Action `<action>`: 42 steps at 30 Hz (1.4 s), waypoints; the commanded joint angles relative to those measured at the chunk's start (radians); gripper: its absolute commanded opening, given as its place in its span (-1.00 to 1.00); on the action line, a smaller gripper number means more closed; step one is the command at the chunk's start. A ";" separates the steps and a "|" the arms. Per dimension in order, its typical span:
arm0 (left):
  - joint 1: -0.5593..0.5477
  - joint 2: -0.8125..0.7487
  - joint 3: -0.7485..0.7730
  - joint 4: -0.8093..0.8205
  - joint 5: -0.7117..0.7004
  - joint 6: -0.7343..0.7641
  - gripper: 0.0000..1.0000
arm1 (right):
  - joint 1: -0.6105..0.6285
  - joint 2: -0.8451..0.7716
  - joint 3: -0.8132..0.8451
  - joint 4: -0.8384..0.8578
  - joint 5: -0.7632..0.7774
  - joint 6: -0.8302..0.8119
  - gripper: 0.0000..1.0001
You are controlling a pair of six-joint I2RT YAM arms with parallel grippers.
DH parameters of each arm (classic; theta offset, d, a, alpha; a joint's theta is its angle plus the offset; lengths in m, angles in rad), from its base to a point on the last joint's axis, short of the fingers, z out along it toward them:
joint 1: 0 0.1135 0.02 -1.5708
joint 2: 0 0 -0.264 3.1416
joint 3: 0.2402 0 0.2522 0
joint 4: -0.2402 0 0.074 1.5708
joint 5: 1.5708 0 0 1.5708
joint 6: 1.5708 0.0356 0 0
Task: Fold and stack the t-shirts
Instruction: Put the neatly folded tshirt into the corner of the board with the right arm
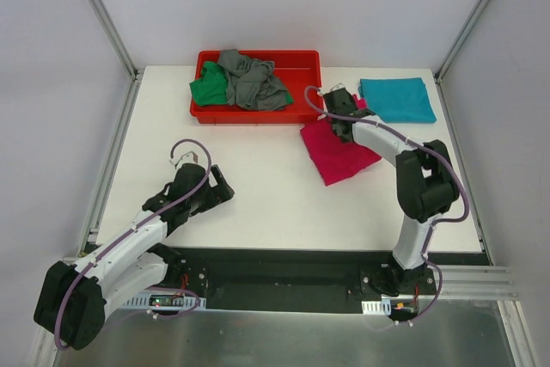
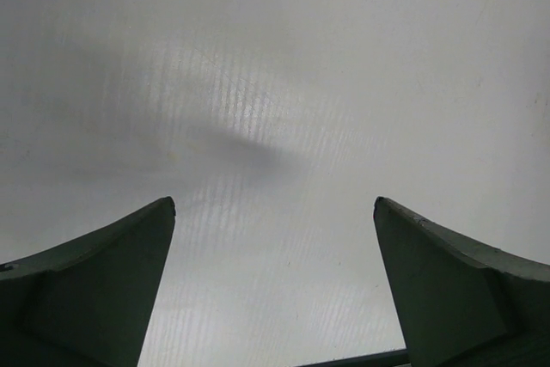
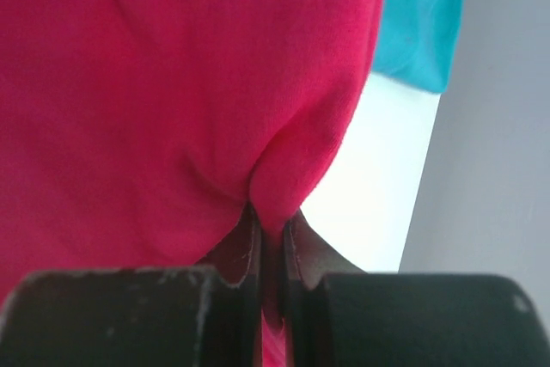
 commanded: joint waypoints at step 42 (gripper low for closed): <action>-0.001 0.175 0.156 0.016 -0.036 0.099 0.98 | -0.208 0.502 1.074 -0.064 0.166 -0.018 -0.99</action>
